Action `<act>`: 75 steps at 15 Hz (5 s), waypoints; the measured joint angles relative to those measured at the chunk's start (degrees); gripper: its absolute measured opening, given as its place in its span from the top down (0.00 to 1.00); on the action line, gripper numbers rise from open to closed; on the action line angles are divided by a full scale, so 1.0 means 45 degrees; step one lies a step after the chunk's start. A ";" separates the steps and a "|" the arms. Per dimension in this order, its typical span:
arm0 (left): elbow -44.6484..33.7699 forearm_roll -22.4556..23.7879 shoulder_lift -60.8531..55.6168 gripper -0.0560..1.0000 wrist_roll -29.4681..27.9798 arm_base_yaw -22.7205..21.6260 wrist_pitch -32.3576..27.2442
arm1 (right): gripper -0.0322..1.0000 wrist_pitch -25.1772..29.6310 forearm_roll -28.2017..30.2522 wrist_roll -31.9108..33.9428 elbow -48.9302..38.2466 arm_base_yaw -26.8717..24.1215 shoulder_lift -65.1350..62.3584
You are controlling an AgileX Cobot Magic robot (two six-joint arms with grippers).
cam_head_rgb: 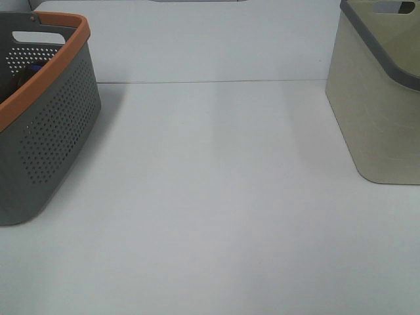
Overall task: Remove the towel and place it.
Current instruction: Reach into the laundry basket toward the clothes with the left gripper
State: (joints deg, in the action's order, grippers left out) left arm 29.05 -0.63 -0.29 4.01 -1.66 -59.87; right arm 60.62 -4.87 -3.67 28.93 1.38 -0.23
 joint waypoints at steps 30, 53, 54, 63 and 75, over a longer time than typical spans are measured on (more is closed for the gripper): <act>0.0000 0.0331 0.0000 0.01 0.0255 0.0000 0.0000 | 0.22 0.0000 0.0000 0.0000 0.0000 0.0000 0.0000; 0.0000 0.0318 0.0000 0.01 0.0255 0.0000 0.0000 | 0.22 0.0000 0.0000 0.0000 0.0000 0.0000 0.0000; 0.0000 0.0318 0.0000 0.01 0.0255 0.0000 0.0000 | 0.22 0.0000 0.0000 0.0000 0.0000 0.0000 0.0000; 0.2368 0.1248 0.2941 0.01 0.1910 0.0000 -0.2088 | 0.22 0.0000 0.0000 0.0000 0.0000 0.0000 0.0000; 0.9409 0.0891 1.3726 0.01 0.8174 0.0000 -0.0917 | 0.22 0.0000 0.0000 0.0000 0.0000 0.0000 0.0000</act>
State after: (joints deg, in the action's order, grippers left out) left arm 71.39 3.38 61.48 40.79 -1.66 -64.00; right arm 60.62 -4.87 -3.67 28.93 1.38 -0.23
